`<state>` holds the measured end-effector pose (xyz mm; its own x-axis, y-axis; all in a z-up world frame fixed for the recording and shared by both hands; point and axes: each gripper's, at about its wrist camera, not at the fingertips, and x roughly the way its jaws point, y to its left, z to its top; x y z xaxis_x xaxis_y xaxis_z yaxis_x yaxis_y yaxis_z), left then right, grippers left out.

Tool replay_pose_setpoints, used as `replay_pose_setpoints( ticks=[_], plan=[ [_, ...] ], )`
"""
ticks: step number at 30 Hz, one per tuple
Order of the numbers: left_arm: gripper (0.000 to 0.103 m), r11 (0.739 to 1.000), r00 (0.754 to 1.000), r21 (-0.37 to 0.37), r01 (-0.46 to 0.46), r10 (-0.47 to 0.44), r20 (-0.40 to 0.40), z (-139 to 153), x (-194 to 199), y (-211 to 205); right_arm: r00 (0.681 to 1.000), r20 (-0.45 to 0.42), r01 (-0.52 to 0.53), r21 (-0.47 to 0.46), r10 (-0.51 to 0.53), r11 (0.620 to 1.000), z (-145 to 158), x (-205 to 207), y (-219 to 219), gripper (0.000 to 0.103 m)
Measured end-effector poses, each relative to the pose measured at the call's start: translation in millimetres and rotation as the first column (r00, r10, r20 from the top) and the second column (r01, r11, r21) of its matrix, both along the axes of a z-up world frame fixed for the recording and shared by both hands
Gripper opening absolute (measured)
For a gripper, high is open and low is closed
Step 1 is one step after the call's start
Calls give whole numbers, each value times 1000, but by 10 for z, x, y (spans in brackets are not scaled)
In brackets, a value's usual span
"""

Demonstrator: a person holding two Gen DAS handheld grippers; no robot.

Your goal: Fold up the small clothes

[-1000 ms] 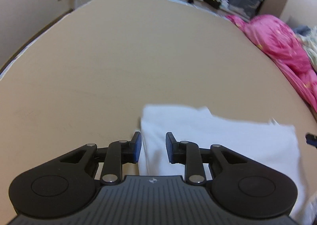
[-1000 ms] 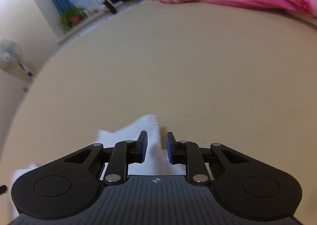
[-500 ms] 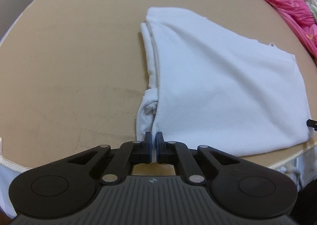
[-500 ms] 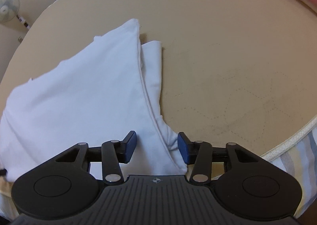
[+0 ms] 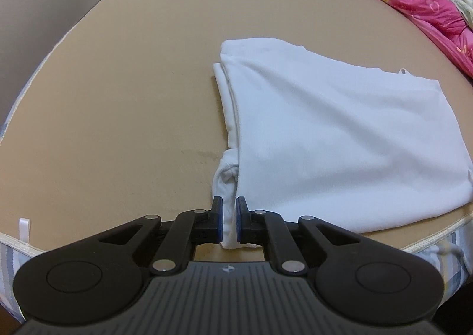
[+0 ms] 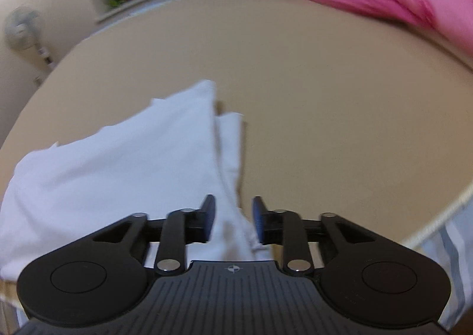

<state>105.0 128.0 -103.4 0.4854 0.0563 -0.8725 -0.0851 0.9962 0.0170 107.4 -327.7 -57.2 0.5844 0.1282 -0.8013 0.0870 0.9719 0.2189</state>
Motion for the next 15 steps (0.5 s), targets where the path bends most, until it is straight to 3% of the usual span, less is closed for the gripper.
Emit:
replay_pose_setpoints(
  ticks=[4, 6, 9, 11, 13, 15],
  plan=[
    [9, 1000, 1000, -2, 5, -5, 18, 50, 57, -77, 978, -202, -68, -53, 56, 996, -327, 54, 79, 38],
    [9, 1000, 999, -5, 11, -11, 30, 57, 96, -84, 979, -199, -59, -60, 46, 997, -331, 50, 65, 38],
    [11, 999, 998, -30, 30, -28, 54, 95, 100, -111, 991, -127, -51, -54, 44, 997, -207, 25, 40, 40],
    [11, 996, 997, -69, 54, -50, 58, 99, 107, -135, 988, -152, -50, -61, 40, 997, -245, 38, 20, 40],
    [15, 991, 996, -106, 85, -86, -4, -2, 161, -167, 977, -208, -54, -80, 36, 995, -335, 65, 11, 40],
    [17, 994, 986, -68, 85, -94, -138, -224, 226, -199, 984, -174, -39, -86, 24, 996, -248, 86, -18, 40]
  ],
)
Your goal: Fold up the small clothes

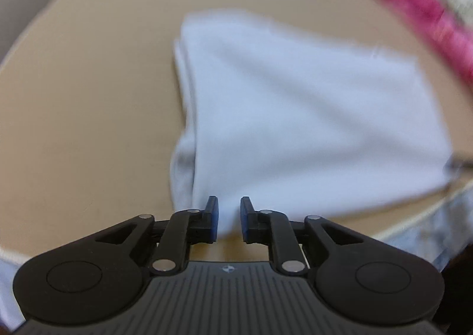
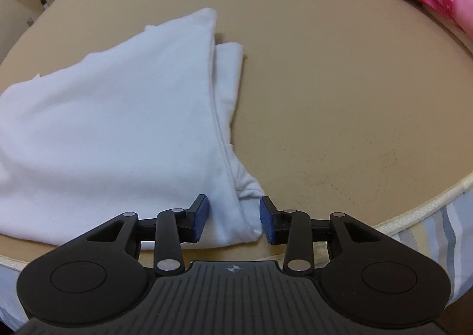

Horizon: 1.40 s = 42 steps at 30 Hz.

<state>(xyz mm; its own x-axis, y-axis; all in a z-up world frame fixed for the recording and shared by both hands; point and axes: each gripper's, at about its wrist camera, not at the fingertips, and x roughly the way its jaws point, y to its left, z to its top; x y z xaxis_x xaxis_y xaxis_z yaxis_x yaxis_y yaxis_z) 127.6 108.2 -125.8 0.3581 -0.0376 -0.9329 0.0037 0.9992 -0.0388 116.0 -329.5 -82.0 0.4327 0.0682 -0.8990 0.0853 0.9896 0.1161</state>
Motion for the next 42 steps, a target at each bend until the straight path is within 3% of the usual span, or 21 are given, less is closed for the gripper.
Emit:
replay_pose_setpoints(
  ticks=[1, 2, 5, 8, 10, 12, 16, 20, 22, 23, 24, 25, 27, 30, 33, 35, 37, 39, 42],
  plan=[
    [16, 1000, 1000, 5, -18, 18, -16, -29, 9, 30, 999, 45, 1, -7, -1, 1000, 95, 0, -6, 40],
    [16, 998, 999, -38, -53, 52, -7, 19, 16, 98, 995, 100, -3, -8, 4, 1000, 231, -1, -15, 40],
    [28, 972, 982, -181, -149, 167, 90, 265, -33, 374, 962, 273, -40, 30, 30, 999, 657, -12, -87, 41],
    [36, 939, 962, -249, -236, 262, 77, 271, -35, 569, 918, 387, -95, 18, 80, 995, 922, -93, -151, 50],
    [47, 929, 957, -255, -266, 287, 45, 214, 4, 615, 908, 409, -101, 21, 84, 995, 847, -106, -176, 51],
    [67, 923, 954, -260, -282, 299, 25, 180, 24, 632, 947, 315, -70, 23, 59, 997, 654, -24, -199, 50],
    [72, 919, 951, -251, -304, 310, -13, 72, 121, 584, 951, 309, -32, 83, 5, 996, 582, 84, -202, 48],
    [68, 933, 954, -201, -299, 298, -37, -66, 257, 533, 954, 297, -57, 78, 32, 995, 535, 140, -151, 48],
    [53, 952, 964, -154, -264, 266, -13, -71, 299, 430, 951, 306, -69, 78, 42, 995, 566, 116, -153, 48],
    [40, 960, 969, -137, -243, 245, -3, -73, 301, 371, 951, 307, -73, 73, 47, 995, 580, 99, -78, 48],
    [18, 966, 975, -135, -221, 223, 5, -74, 301, 318, 951, 306, -75, 71, 50, 995, 592, 65, -50, 48],
    [11, 970, 980, -142, -197, 201, 10, -68, 302, 267, 952, 304, -73, 71, 48, 995, 608, 48, -27, 48],
    [9, 977, 982, -113, -180, 185, 32, -42, 297, 204, 952, 302, -69, 77, 42, 995, 599, 57, -49, 48],
    [9, 959, 971, -170, -226, 236, 40, 28, 272, 301, 953, 301, -58, 79, 31, 995, 604, 24, -82, 48],
    [20, 947, 965, -196, -254, 261, 10, 8, 272, 403, 952, 304, -53, 81, 26, 995, 611, 1, -118, 48],
    [22, 960, 972, -155, -231, 234, -4, -64, 273, 346, 952, 304, -55, 76, 29, 996, 608, -13, -140, 48],
    [20, 976, 981, -111, -190, 193, 19, -47, 276, 253, 953, 302, -51, 71, 27, 996, 603, -26, -169, 48],
    [10, 974, 980, -123, -192, 197, 24, -38, 276, 234, 954, 300, -41, 76, 16, 996, 607, -46, -205, 48],
    [7, 970, 977, -135, -204, 210, 34, 8, 243, 266, 953, 304, -27, 85, 0, 996, 632, -83, -270, 48]
  ],
)
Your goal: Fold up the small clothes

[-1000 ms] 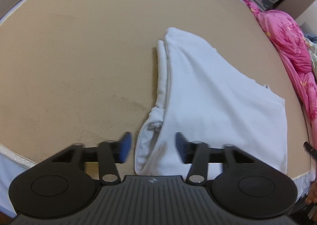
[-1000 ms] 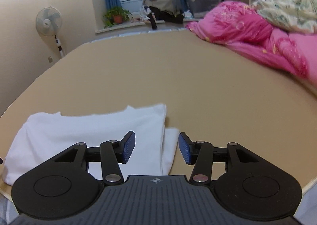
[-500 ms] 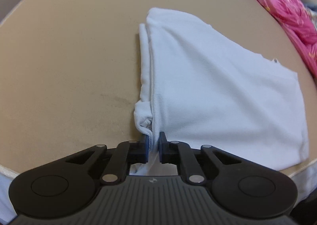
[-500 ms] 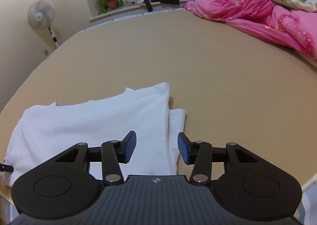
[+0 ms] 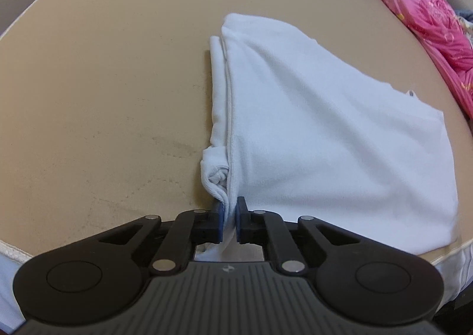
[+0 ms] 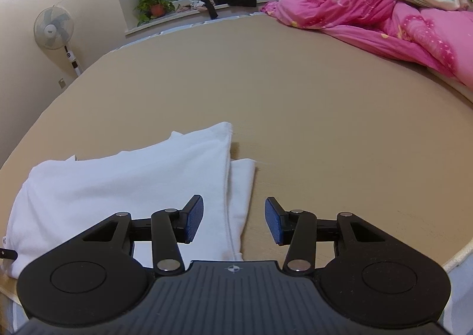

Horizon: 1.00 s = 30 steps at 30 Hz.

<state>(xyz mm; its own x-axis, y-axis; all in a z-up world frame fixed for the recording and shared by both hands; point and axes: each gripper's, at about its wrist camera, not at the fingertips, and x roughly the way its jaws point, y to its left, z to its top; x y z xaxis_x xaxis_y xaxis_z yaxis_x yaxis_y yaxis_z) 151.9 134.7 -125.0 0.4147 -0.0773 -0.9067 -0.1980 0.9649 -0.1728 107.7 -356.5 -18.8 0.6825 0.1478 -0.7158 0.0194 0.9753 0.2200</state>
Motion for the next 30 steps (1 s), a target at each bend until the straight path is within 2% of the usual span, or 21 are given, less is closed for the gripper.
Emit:
replay_pose_setpoints(
  ticks=[3, 6, 9, 12, 14, 17, 18, 20, 21, 24, 27, 30],
  plan=[
    [7, 1000, 999, 12, 1, -2, 42, 172, -54, -13, 1000, 9, 16, 13, -16, 1000, 30, -52, -84, 48],
    [6, 1000, 993, 15, 23, -25, 117, 550, -57, -224, 999, 4, 39, 11, -39, 999, 37, -85, -182, 48],
    [6, 995, 974, -2, 98, -95, 206, 965, 12, -708, 999, 6, 54, 20, -54, 998, 44, -100, -288, 48],
    [6, 977, 937, -6, 215, -205, 283, 1303, 78, -1438, 998, 10, 67, 43, -68, 997, 41, -96, -388, 38],
    [6, 957, 914, -34, 288, -264, 307, 1406, 139, -1984, 996, 3, 84, 60, -85, 995, 19, -86, -437, 38],
    [8, 921, 882, -56, 384, -349, 316, 1344, 200, -2824, 995, -13, 102, 71, -101, 992, -17, -65, -483, 38],
    [12, 902, 871, -77, 424, -383, 309, 1258, 227, -3057, 994, -18, 105, 75, -104, 992, -29, -56, -498, 38],
    [20, 840, 843, -160, 518, -470, 262, 1060, 278, -3414, 993, -27, 113, 80, -112, 990, -46, -35, -518, 38],
    [21, 827, 841, -188, 529, -483, 244, 982, 296, -3477, 993, -33, 119, 86, -116, 989, -59, -23, -533, 38],
    [21, 837, 842, -192, 512, -446, 303, 941, 230, -3162, 991, -69, 125, 130, -117, 984, -128, 2, -563, 39],
    [21, 893, 871, -108, 437, -390, 298, 827, 125, -2643, 988, -136, 96, 206, -69, 974, -245, 45, -548, 40],
    [19, 916, 893, -32, 399, -380, 241, 570, 23, -2299, 982, -188, 53, 277, 0, 959, -343, 102, -447, 42]
  ],
)
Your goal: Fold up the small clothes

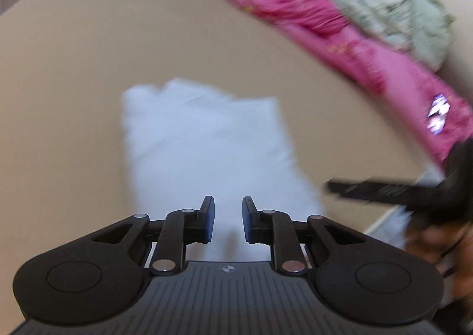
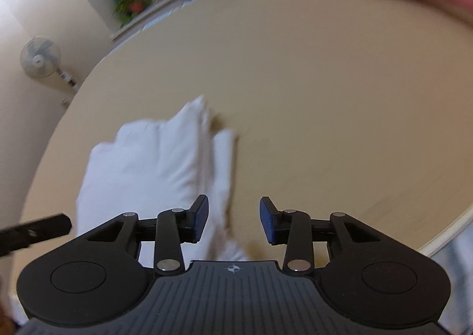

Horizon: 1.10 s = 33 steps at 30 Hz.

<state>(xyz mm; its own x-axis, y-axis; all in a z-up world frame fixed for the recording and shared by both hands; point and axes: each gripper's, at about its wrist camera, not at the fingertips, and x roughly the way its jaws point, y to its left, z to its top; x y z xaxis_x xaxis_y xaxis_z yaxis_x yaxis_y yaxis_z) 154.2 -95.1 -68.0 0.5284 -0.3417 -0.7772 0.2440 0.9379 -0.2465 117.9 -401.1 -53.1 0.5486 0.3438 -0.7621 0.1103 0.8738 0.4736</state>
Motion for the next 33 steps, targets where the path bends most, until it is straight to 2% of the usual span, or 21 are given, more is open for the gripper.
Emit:
replay_pose_setpoints(
  ticks=[2, 4, 5, 6, 8, 10, 11, 12, 13, 14, 15, 16, 17, 19, 20, 21, 25, 30, 31, 32, 33],
  plan=[
    [19, 1000, 999, 25, 2, -1, -32, -223, -38, 104, 998, -24, -52, 25, 53, 998, -52, 43, 124, 42],
    [19, 999, 995, 48, 24, -20, -97, -480, -62, 122, 992, -60, -111, 8, 111, 994, -121, 71, 291, 40],
    [19, 996, 995, 87, 33, -25, -94, -555, -104, 96, 987, -84, -138, -10, 137, 990, -174, 70, 371, 33],
    [19, 992, 997, 113, 51, -44, -63, -544, -143, 75, 983, -96, -160, -44, 155, 986, -201, 61, 429, 4],
    [19, 992, 997, 101, 71, -67, -33, -401, -196, 70, 993, -35, -112, -56, 110, 992, -99, 0, 350, 5],
    [19, 997, 998, 49, 61, -62, 11, -289, -242, 113, 998, 62, -8, 37, 6, 999, 108, -130, 86, 5],
    [19, 997, 997, 35, 64, -65, 33, -260, -243, 122, 998, 65, -10, 52, 7, 999, 125, -177, 30, 5],
    [19, 997, 997, 39, 73, -75, 32, -293, -231, 108, 1000, 21, -22, 38, 21, 999, 73, -199, 18, 5],
    [19, 994, 996, 68, 89, -88, -4, -390, -216, 92, 997, -61, -50, 8, 50, 999, -42, -189, 56, 6],
    [19, 985, 992, 128, 112, -103, -78, -562, -168, 43, 988, -128, -85, -20, 81, 996, -140, -171, 117, 6],
    [19, 978, 989, 162, 130, -118, -84, -631, -193, 19, 981, -164, -116, -55, 106, 992, -189, -152, 180, 10],
    [19, 973, 989, 179, 148, -141, -49, -601, -233, 5, 982, -153, -120, -79, 106, 990, -165, -142, 203, 12],
    [21, 971, 987, 178, 160, -156, -36, -548, -268, 10, 992, -103, -86, -106, 75, 991, -77, -140, 182, 17],
    [21, 979, 987, 130, 155, -149, -51, -469, -278, 102, 998, 48, 42, -135, -35, 990, 150, -139, 70, 30],
    [21, 983, 989, 112, 144, -138, -53, -456, -283, 185, 992, 101, 92, -118, -80, 989, 215, -110, 19, 41],
    [21, 986, 991, 106, 130, -125, -51, -446, -275, 218, 985, 130, 124, -86, -112, 989, 245, -44, -18, 47],
    [21, 991, 996, 105, 80, -76, -37, -372, -201, 284, 987, 91, 129, 36, -131, 991, 70, 423, 38, 49],
    [21, 997, 1000, 75, 8, -9, 13, -210, -216, 278, 988, 57, 137, 62, -140, 989, -195, 901, 219, 49],
    [21, 998, 1000, 66, -6, 5, 26, -188, -207, 271, 990, 59, 122, 82, -127, 989, -259, 870, 233, 36],
    [21, 998, 999, 53, -23, 21, 40, -160, -184, 269, 991, 74, 105, 91, -112, 990, -270, 891, 231, 12],
    [21, 998, 998, 40, -40, 38, 50, -140, -163, 260, 984, 109, 133, 73, -140, 988, -232, 871, 202, 4]
  ],
)
